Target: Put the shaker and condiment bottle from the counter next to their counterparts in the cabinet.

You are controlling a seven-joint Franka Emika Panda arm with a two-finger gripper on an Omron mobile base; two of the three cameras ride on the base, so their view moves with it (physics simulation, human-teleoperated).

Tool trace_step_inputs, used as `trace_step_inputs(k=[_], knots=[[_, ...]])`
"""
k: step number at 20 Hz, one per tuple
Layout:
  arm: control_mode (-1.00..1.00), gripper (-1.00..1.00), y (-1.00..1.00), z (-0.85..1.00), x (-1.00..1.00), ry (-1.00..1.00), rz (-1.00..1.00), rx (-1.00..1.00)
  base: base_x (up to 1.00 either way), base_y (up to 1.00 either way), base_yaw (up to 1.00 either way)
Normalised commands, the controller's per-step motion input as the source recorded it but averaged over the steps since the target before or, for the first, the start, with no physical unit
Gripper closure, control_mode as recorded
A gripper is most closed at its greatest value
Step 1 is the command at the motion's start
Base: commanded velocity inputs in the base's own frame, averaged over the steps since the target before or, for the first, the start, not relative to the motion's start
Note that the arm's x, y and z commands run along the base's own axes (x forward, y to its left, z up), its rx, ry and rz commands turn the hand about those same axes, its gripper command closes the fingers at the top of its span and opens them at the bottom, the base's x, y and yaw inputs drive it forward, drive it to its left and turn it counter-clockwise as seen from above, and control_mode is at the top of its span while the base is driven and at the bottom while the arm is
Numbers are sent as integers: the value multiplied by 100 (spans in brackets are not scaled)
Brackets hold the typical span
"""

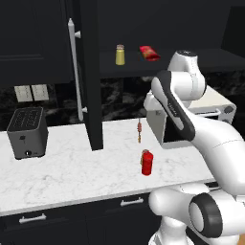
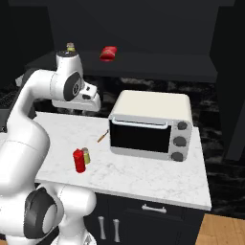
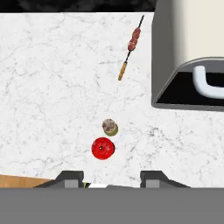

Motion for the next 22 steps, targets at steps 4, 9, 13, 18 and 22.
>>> trace_step_inputs(k=[4,9,13,18,22], knots=[[-100,-100,-5,0,-21,-10,0,2,0,0,0],[-100,-100,-38,-4,-74,-39,0,16,0,0,0],[-100,-100,-68,-20,-80,-39,23,12,0,0,0],[-100,-100,-49,-28,-45,-19,49,2,0,0,0],[-100,-100,-23,-31,-34,-11,41,1,0,0,0]])
